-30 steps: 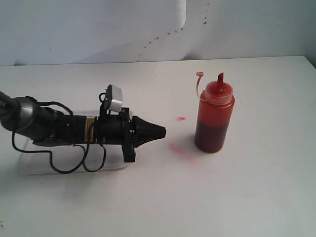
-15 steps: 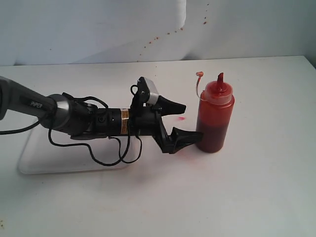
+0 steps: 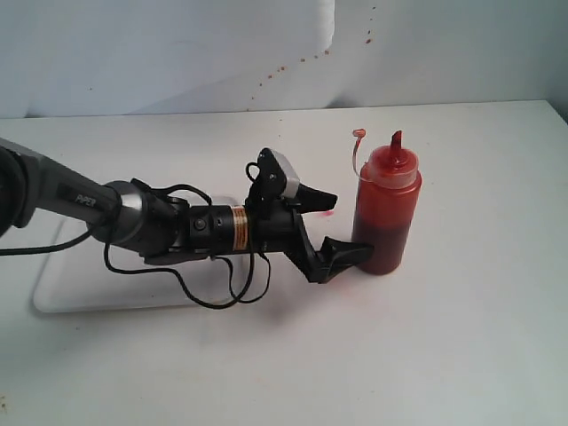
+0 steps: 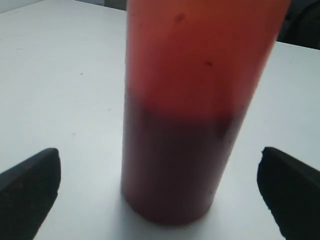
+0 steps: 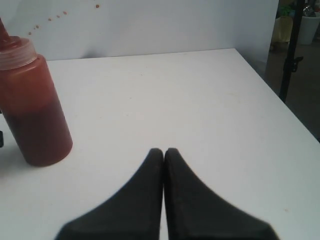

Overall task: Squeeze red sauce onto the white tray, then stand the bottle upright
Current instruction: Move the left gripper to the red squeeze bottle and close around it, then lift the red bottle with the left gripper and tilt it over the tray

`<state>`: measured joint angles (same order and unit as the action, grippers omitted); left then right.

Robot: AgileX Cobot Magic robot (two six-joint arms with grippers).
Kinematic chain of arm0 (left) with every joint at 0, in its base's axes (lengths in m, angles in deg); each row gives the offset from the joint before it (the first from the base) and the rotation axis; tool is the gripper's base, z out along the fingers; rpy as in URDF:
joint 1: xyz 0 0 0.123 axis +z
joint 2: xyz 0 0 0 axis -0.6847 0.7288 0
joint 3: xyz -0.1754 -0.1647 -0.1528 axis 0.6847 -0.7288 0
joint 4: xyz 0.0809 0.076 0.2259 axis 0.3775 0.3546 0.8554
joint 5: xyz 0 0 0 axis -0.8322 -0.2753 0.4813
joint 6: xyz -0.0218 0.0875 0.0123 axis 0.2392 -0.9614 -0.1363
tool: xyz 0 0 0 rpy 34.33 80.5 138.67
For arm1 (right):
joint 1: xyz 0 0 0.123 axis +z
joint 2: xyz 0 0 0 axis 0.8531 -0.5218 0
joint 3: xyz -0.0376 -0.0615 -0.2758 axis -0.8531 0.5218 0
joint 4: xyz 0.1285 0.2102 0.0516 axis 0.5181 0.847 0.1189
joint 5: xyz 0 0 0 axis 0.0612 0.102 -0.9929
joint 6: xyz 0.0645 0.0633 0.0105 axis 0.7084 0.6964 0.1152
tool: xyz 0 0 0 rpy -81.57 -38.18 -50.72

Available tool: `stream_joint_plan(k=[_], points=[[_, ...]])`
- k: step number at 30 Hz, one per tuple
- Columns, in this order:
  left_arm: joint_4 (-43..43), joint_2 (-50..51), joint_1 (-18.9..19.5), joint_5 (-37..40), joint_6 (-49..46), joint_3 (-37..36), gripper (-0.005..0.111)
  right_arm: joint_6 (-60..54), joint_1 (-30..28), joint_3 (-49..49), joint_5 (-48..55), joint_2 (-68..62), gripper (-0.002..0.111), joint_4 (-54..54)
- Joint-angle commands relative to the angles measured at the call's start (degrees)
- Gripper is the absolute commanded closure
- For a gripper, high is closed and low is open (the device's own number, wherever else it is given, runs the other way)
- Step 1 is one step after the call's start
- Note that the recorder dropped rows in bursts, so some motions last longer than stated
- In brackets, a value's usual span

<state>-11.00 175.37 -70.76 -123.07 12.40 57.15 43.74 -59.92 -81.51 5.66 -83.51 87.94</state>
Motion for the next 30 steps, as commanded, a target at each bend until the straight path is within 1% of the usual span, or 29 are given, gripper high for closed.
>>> stream_joint_plan(k=[1, 3, 4, 8, 13, 17, 20, 23, 26, 28, 29, 30], points=[[-10.9, 2.7, -2.2, 0.4, -6.6, 0.2, 0.003, -0.1, 0.3, 0.2, 0.0, 0.4, 0.108, 0.3], [-15.6, 3.4, -3.1, 0.6, -8.6, 0.2, 0.003, -0.1, 0.3, 0.2, 0.0, 0.4, 0.108, 0.3], [-16.7, 3.6, -3.4, 0.5, -8.9, 0.5, 0.003, -0.1, 0.3, 0.2, 0.0, 0.4, 0.108, 0.3], [-14.7, 5.2, -4.3, 0.4, -8.9, 3.3, 0.003, -0.1, 0.3, 0.2, 0.0, 0.4, 0.108, 0.3], [-14.7, 7.3, -6.2, 1.0, -8.7, 8.2, 0.003, -0.1, 0.3, 0.2, 0.0, 0.4, 0.108, 0.3], [-14.5, 9.9, -7.6, 3.8, -6.9, 13.1, 0.003, -0.1, 0.3, 0.2, 0.0, 0.4, 0.108, 0.3], [-14.5, 12.0, -8.0, 4.3, -5.9, 16.0, 0.003, -0.1, 0.3, 0.2, 0.0, 0.4, 0.108, 0.3], [-14.5, 13.1, -8.0, 4.8, -6.0, 17.6, 0.003, -0.1, 0.3, 0.2, 0.0, 0.4, 0.108, 0.3], [-15.0, 13.1, -8.0, 7.7, -6.0, 17.6, 0.003, -0.1, 0.3, 0.2, 0.0, 0.4, 0.108, 0.3], [-15.0, 13.1, -8.0, 8.8, -6.0, 17.6, 0.005, -0.1, 0.3, 0.2, 0.0, 0.4, 0.108, 0.3], [-15.0, 13.1, -8.0, 8.7, -6.0, 17.6, 0.01, -0.1, 0.3, 0.2, 0.0, 0.4, 0.108, 0.3], [-14.9, 13.1, -8.0, 8.5, -6.0, 17.6, 0.017, -0.1, 0.3, 0.2, 0.0, 0.4, 0.108, 0.3]])
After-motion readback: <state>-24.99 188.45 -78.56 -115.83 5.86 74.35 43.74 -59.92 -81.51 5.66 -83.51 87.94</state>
